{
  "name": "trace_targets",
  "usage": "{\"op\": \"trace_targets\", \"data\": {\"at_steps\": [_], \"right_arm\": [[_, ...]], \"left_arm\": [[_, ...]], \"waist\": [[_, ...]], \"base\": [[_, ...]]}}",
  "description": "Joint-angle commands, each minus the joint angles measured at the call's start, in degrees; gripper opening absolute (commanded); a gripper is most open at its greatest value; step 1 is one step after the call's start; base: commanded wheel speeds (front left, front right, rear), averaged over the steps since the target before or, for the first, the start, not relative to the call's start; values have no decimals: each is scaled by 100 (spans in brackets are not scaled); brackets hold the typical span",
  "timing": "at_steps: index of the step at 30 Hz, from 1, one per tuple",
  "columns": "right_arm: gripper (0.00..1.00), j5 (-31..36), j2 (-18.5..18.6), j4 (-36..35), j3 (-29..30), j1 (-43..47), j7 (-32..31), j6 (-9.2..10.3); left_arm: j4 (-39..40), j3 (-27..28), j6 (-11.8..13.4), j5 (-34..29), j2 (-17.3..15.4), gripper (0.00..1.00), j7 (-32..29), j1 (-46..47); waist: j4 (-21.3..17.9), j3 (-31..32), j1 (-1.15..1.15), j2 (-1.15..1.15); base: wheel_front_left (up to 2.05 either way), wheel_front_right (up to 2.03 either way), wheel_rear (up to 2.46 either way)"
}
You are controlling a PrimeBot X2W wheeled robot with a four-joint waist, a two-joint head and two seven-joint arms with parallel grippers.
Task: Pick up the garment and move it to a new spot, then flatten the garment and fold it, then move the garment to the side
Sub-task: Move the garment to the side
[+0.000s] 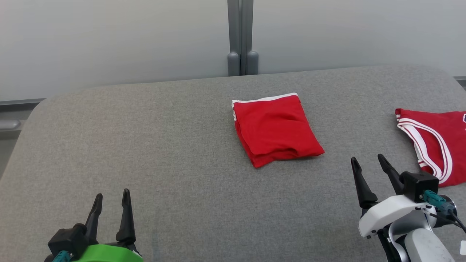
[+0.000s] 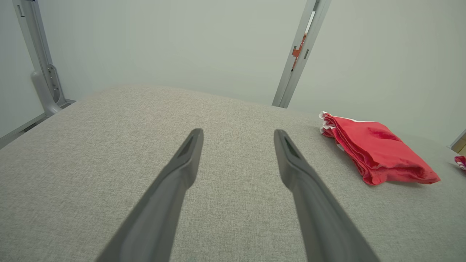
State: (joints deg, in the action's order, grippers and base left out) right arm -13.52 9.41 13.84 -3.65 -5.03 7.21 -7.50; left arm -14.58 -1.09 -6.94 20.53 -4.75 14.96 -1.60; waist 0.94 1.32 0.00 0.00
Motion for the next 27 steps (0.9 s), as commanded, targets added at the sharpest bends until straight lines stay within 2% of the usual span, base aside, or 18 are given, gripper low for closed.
{"op": "trace_targets", "data": {"at_steps": [1,10,14,22,27], "right_arm": [[100,-28,0,-15,5,27,2,4],[100,-55,80,-18,-33,-129,-115,4],[100,-189,174,64,-139,-457,-398,4],[100,-892,474,929,-426,-2032,-1882,4],[100,-1024,637,1710,-523,-2984,-2537,3]], "left_arm": [[27,3,36,11,-13,100,17,90],[56,-48,40,-37,5,100,23,126],[103,-78,43,-40,17,100,22,160],[315,-257,23,-155,27,100,20,446],[427,-419,0,-181,73,100,21,693]], "waist": [[10,-4,0,0],[104,-51,0,0],[155,-136,0,0],[422,-655,0,0],[731,-1021,0,0]], "base": [[0,0,0],[0,0,0],[0,0,0],[0,0,0],[0,0,0]]}}
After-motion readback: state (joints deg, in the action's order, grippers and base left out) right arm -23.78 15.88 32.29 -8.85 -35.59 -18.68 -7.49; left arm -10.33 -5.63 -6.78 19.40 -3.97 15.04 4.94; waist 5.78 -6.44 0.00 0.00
